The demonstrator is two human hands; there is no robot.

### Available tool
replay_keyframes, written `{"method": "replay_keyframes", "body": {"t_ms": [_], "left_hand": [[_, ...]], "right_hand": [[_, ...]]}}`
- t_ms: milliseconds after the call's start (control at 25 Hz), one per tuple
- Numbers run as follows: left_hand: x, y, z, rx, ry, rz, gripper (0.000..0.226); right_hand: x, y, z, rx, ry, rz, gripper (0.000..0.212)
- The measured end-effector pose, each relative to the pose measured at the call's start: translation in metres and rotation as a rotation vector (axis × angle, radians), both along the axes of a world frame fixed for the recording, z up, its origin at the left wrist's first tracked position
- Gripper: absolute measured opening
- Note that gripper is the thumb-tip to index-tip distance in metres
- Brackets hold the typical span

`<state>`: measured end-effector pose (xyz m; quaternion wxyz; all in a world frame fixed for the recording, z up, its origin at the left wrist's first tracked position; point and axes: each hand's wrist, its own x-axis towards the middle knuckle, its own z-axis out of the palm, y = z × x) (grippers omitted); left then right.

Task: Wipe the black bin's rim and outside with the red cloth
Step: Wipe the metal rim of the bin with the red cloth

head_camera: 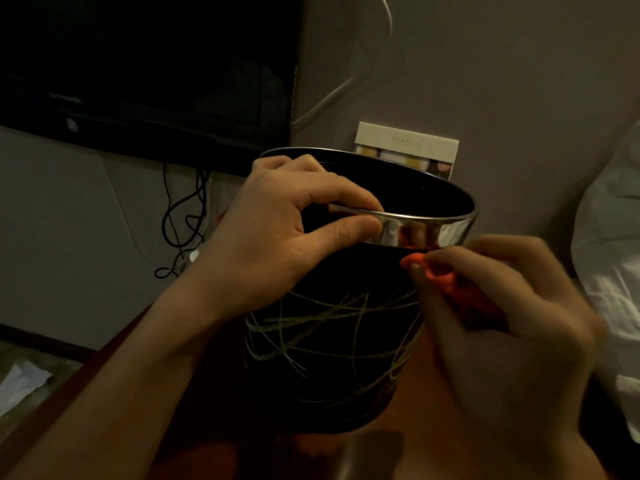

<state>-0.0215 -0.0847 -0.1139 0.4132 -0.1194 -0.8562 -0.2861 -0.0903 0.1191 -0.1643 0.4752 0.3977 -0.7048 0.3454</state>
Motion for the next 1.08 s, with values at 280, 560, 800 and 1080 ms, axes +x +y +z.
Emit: {"method": "replay_keyframes", "body": {"t_ms": [280,560,800,1080], "left_hand": [[0.002,0.023,-0.002,-0.037,0.054,0.139,0.012],[-0.001,0.020,0.000,-0.091,0.040,0.073,0.016],[-0.001,0.006,-0.001,-0.041,0.019,0.040,0.013],[-0.002,0.006,-0.001,-0.041,0.032,0.035,0.013]], "right_hand": [[0.000,0.001,0.005,-0.006,-0.047,0.042,0.023],[-0.003,0.012,0.017,-0.114,-0.184,0.080,0.019],[-0.004,0.011,0.015,-0.103,-0.152,0.059,0.016],[-0.002,-0.001,0.003,-0.050,-0.073,0.064,0.020]]}}
